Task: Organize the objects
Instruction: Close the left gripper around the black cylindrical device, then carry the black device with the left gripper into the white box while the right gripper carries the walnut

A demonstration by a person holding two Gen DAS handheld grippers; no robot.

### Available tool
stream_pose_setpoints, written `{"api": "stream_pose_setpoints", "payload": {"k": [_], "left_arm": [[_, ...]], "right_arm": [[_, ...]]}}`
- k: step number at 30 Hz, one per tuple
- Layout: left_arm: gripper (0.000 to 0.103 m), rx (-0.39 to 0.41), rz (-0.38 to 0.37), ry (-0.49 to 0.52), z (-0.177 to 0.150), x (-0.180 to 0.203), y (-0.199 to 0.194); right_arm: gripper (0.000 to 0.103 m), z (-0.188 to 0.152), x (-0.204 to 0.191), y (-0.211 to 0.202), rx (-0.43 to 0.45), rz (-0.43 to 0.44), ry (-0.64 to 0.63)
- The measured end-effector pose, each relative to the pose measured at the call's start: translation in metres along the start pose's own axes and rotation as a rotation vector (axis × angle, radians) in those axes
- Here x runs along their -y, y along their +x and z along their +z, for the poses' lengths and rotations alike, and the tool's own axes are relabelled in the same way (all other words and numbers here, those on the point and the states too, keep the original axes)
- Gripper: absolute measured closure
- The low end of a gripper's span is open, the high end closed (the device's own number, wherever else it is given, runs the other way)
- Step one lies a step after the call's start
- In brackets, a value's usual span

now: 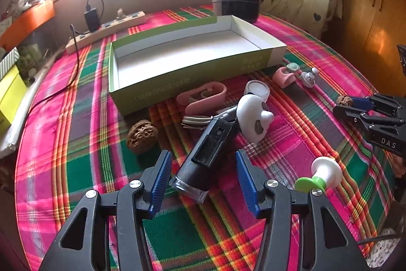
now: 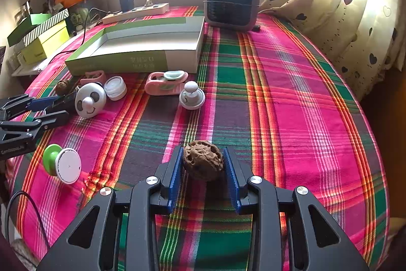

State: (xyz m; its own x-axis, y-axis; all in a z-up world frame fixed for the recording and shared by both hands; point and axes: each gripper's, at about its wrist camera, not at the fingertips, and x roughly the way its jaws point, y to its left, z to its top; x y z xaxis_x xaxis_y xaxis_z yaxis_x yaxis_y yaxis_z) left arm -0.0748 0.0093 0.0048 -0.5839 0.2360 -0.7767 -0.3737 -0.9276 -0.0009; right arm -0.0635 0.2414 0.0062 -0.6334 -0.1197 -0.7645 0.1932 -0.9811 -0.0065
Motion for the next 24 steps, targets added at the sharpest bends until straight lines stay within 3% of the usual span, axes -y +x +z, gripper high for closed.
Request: {"api": "stream_pose_setpoints", "payload": {"k": [5,11,15,24], "left_arm": [[0.054,-0.002,-0.002,-0.009,0.0012,0.0001,0.0010],[0.070,0.002,0.016,-0.020,0.0013,-0.0035,0.0002],[0.075,0.002,0.010,-0.021,0.0010,-0.0050,-0.0002],[0.078,0.002,0.011,-0.020,0.0015,-0.0037,-0.0003]], "right_arm": [[0.069,0.0005,-0.0013,0.0007,-0.003,0.007,-0.007],[0.069,0.0038,-0.0050,0.0023,-0.009,0.019,-0.014],[0.069,0.0043,-0.0064,0.0029,-0.011,0.023,-0.019],[0.069,0.0048,-0.0075,0.0031,-0.014,0.028,-0.028]]}}
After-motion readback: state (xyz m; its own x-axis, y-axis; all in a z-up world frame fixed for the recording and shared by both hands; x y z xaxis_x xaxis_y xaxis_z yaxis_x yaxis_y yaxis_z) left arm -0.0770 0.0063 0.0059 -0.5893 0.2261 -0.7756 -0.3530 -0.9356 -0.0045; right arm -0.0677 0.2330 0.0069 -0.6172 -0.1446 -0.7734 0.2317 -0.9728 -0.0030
